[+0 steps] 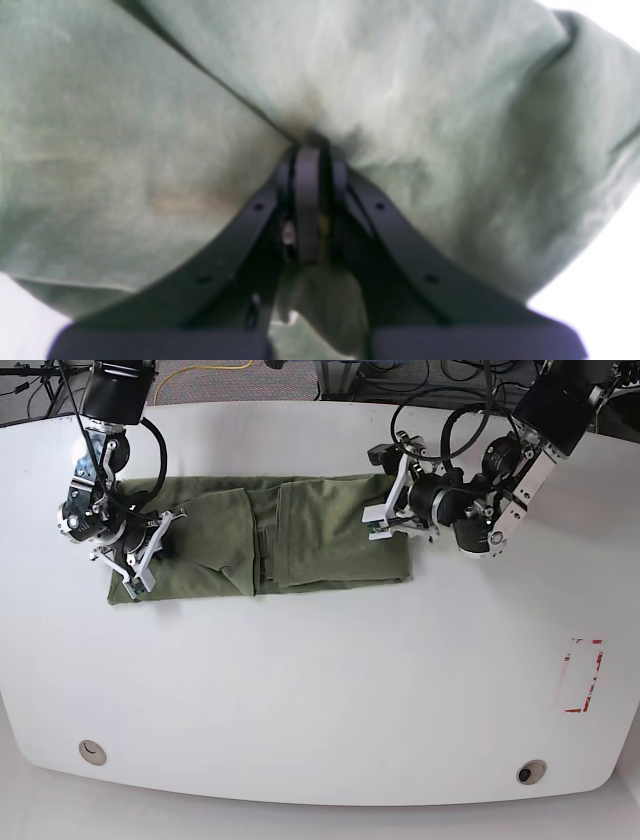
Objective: Fold the T-shirt properly
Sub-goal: 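Open the left gripper and press the folded section flat, then grasp the folded end of the strip with the left gripper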
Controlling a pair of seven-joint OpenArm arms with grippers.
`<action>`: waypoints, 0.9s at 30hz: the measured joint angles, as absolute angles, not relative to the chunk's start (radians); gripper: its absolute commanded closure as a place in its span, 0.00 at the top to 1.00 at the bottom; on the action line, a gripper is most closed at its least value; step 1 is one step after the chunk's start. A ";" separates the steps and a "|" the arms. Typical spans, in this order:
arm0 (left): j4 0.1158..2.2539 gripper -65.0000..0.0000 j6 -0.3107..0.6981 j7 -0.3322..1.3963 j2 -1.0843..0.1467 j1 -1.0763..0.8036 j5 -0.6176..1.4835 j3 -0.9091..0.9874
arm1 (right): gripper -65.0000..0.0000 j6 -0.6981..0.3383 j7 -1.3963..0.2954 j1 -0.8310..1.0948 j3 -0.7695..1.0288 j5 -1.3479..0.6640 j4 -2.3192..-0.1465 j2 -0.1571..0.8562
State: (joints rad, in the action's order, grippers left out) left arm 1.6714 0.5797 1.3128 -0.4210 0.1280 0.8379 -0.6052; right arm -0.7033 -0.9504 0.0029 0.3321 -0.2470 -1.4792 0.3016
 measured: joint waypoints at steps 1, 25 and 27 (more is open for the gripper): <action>1.679 0.60 0.585 1.312 -0.421 0.127 0.839 -0.605 | 0.05 -0.703 -0.950 0.003 0.332 -0.247 -1.479 0.302; 1.810 0.60 0.624 1.370 -0.419 0.119 0.849 -0.725 | 0.05 -0.703 -0.950 0.003 0.332 -0.247 -1.479 0.302; 1.809 0.60 0.659 1.372 -0.412 0.127 0.883 -0.739 | 0.05 -0.703 -0.951 0.003 0.332 -0.246 -1.480 0.302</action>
State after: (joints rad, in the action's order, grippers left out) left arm 1.8091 0.6586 1.3720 -0.4118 0.1272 0.8829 -0.7395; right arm -0.7033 -0.9512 0.0029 0.3325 -0.2462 -1.4796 0.3016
